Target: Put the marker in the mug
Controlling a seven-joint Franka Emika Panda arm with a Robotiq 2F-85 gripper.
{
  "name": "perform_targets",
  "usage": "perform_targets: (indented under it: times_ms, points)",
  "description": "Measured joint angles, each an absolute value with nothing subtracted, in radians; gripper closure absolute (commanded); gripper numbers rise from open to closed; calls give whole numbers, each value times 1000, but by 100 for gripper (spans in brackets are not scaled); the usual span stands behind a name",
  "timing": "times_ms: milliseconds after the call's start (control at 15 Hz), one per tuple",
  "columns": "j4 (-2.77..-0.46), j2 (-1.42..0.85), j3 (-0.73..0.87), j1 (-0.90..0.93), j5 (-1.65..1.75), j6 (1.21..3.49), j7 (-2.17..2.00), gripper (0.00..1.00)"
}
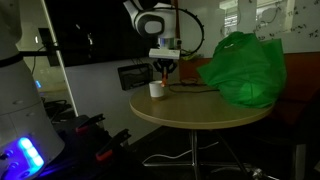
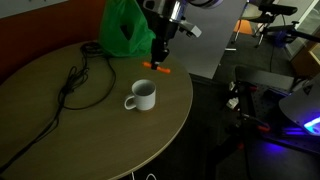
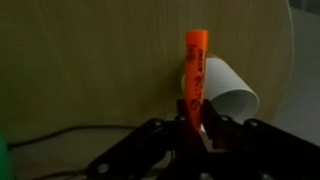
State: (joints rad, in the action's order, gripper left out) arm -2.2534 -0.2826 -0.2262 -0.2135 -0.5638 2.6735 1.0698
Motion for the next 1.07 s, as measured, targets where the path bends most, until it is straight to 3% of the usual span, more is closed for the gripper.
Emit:
perform_targets:
  times_ms: [400, 1067]
  points:
    - [-2202, -312, -375, -304, -1054, 2680, 1531, 95]
    - [-2185, -375, -423, -319, -1462, 2681, 1950, 95]
